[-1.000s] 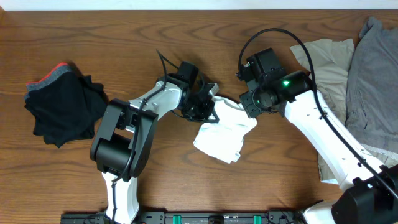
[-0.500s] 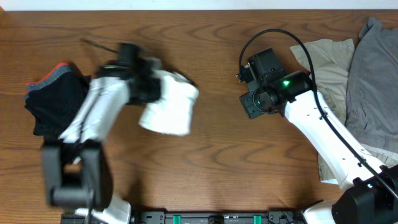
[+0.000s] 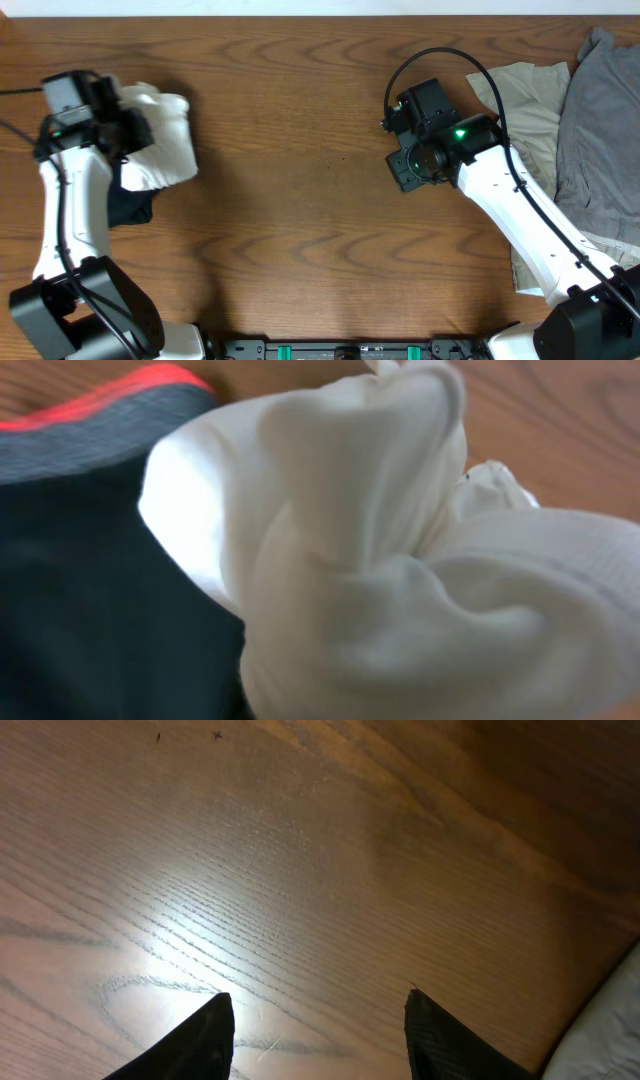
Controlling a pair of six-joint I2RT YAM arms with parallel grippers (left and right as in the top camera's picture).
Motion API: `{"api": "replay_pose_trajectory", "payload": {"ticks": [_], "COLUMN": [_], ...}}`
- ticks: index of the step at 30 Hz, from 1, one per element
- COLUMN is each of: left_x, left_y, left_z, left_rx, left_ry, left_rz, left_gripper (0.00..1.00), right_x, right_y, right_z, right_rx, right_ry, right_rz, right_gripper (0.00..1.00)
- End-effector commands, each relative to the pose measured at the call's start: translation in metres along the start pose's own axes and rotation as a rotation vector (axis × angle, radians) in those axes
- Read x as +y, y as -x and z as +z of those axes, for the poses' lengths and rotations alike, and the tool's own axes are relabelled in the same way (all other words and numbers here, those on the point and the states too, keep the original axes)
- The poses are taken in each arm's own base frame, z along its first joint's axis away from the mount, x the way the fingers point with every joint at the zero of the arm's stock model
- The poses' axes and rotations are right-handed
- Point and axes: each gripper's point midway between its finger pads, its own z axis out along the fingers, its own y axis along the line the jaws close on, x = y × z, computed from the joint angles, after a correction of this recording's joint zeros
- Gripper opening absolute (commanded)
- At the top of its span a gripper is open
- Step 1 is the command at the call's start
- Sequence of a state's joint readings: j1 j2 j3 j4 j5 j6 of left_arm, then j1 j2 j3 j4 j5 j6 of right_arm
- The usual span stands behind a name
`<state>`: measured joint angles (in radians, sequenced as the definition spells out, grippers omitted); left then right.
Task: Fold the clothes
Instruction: 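Carry the bundle left and place it on the dark garment pile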
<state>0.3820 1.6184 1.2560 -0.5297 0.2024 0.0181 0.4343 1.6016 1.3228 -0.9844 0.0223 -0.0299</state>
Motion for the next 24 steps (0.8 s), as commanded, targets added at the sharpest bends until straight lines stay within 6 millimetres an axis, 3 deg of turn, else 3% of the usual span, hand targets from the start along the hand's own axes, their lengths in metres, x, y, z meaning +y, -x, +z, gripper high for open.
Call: {"api": "replay_pose_trajectory", "payload": {"ticks": [1, 12, 18, 19, 21, 24], "left_x": [0.024, 0.091, 0.120, 0.123, 0.129, 0.154], "left_y": [0.013, 0.013, -0.002, -0.007, -0.012, -0.017], "left_z": [-0.006, -0.018, -0.008, -0.005, -0.005, -0.014], "left_rx": [-0.050, -0.081, -0.035, -0.017, -0.004, -0.028], "left_ry": [0.043, 0.133, 0.166, 0.170, 0.179, 0.251], "left_rz": [-0.052, -0.206, -0.272, -0.282, -0.323, -0.505], "left_gripper": [0.06, 0.06, 0.08, 0.14, 0.41, 0.61], "right_x": [0.002, 0.002, 0.002, 0.002, 0.002, 0.002], "right_y": [0.003, 0.001, 0.000, -0.001, -0.002, -0.005], "right_z": [-0.004, -0.004, -0.004, -0.004, -0.004, -0.005], "right_rx": [-0.012, -0.004, 0.002, 0.004, 0.009, 0.021], "right_ry": [-0.004, -0.004, -0.004, -0.004, -0.004, -0.004], "right_rz": [-0.003, -0.004, -0.004, -0.004, -0.004, -0.004], "right_gripper": [0.54, 0.54, 0.54, 0.54, 0.54, 0.54]}}
